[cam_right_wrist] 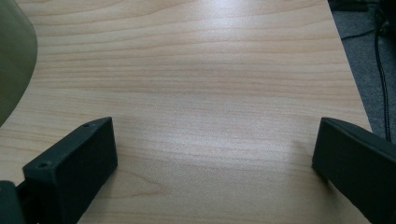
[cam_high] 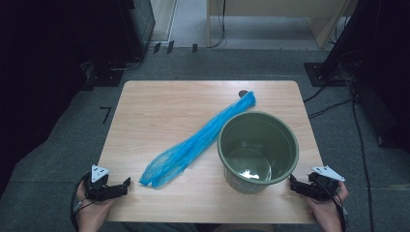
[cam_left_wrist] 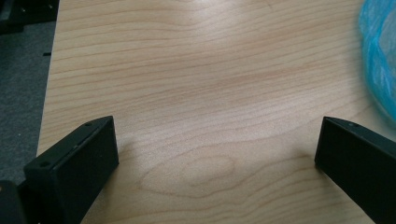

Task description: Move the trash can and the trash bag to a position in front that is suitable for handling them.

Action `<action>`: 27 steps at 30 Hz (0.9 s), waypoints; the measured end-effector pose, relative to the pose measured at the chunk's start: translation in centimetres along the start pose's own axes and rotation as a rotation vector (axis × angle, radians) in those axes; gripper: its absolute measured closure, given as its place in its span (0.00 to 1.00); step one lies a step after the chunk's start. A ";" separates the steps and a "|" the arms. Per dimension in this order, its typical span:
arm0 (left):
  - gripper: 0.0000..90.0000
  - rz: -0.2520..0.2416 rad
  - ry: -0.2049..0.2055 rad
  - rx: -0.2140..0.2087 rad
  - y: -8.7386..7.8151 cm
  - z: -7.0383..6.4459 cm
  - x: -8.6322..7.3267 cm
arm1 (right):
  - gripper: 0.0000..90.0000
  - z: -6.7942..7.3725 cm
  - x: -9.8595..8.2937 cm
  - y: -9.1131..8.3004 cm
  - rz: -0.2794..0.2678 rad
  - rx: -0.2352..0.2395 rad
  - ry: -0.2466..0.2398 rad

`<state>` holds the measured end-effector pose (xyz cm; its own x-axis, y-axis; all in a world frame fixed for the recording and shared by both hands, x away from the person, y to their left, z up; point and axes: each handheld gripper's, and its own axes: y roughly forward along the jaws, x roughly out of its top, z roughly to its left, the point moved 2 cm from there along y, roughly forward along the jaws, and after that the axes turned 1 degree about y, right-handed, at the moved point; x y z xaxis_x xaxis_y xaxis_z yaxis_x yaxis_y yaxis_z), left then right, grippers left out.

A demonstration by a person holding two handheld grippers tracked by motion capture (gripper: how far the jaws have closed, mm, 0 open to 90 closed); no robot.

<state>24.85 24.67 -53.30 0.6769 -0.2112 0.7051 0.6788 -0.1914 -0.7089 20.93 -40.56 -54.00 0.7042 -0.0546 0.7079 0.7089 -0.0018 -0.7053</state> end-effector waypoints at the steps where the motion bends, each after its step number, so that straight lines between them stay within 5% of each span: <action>1: 0.00 0.004 -0.004 0.005 0.0 0.0 0.1 | 0.01 0.0 0.0 0.0 0.000 -0.001 -0.003; 4: 0.00 0.006 -0.008 0.010 0.0 -0.1 0.1 | 0.06 0.1 0.0 -0.2 -0.017 -0.007 -0.018; 7: 0.00 -0.011 -0.018 0.027 -0.3 0.1 0.3 | 0.16 0.4 0.1 -0.6 -0.063 -0.066 -0.007; 8: 0.00 -0.068 -0.081 -0.016 -0.7 0.2 0.5 | 0.16 0.7 0.4 -0.7 -0.090 -0.016 0.031; 12: 0.05 -0.129 -0.131 -0.059 -1.2 -0.1 1.0 | 0.16 1.7 1.1 -0.6 -0.130 0.035 0.071; 16: 0.07 -0.167 -0.075 -0.085 -1.3 -1.7 1.7 | 0.18 3.3 1.8 -0.4 -0.170 0.052 0.046; 18: 0.07 -0.177 -0.079 -0.131 -1.1 -2.7 2.0 | 0.22 4.7 2.0 -0.5 -0.198 0.086 0.013; 19: 0.07 -0.177 -0.074 -0.210 -0.8 -3.8 2.3 | 0.24 5.0 1.9 -0.6 -0.207 0.076 0.005; 22: 0.09 -0.159 -0.053 -0.240 -0.3 -4.9 2.6 | 0.25 5.5 1.9 -0.6 -0.216 0.079 -0.006; 23: 0.24 -0.152 -0.049 -0.230 -0.1 -5.3 2.7 | 0.25 5.7 1.8 -0.5 -0.215 0.104 -0.011; 25: 0.29 -0.137 -0.031 -0.245 0.3 -6.0 2.7 | 0.25 5.9 1.7 -0.5 -0.212 0.116 -0.006; 27: 0.36 -0.119 0.009 -0.307 0.6 -7.0 2.5 | 0.26 6.1 1.7 -0.5 -0.207 0.117 -0.008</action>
<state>24.97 17.30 -52.09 0.5945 -0.1785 0.7841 0.6346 -0.4947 -0.5938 21.97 -34.56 -52.20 0.5430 -0.0569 0.8378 0.8379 0.1035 -0.5360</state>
